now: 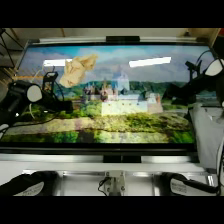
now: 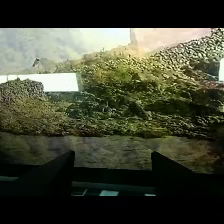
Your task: Fold the shirts.
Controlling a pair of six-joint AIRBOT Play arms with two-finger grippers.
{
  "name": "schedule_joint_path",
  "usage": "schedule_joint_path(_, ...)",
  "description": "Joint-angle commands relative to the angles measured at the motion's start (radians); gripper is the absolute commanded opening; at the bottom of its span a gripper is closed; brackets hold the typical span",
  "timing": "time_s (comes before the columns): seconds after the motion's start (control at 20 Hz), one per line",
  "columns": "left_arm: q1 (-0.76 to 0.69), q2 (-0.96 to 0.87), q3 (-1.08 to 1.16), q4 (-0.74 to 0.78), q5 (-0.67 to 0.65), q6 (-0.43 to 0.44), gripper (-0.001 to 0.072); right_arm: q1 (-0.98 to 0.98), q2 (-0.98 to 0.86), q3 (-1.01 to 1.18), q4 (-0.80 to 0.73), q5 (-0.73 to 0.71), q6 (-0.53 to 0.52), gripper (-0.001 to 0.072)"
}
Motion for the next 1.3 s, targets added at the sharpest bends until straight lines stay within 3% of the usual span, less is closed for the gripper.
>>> schedule_joint_path(0.0,0.0,0.001,0.0,0.0,0.0,0.0,0.072,-0.001,0.0,0.0,0.0,0.0,0.0,0.0585)
schedule_joint_path(0.8,0.0,0.0,0.0,-0.001,0.01,0.0,0.072,-0.001,0.0,0.0,0.0,0.0,0.0,0.0585)
schedule_joint_path(1.1,0.0,-0.004,0.0,-0.049,0.279,-0.002,0.072,-0.001,0.0,0.0,0.022,-0.132,0.0,0.0585)
schedule_joint_path(1.25,0.0,-0.007,0.001,-0.1,0.386,-0.078,0.072,-0.001,0.0,0.0,0.023,-0.153,0.0,0.0585)
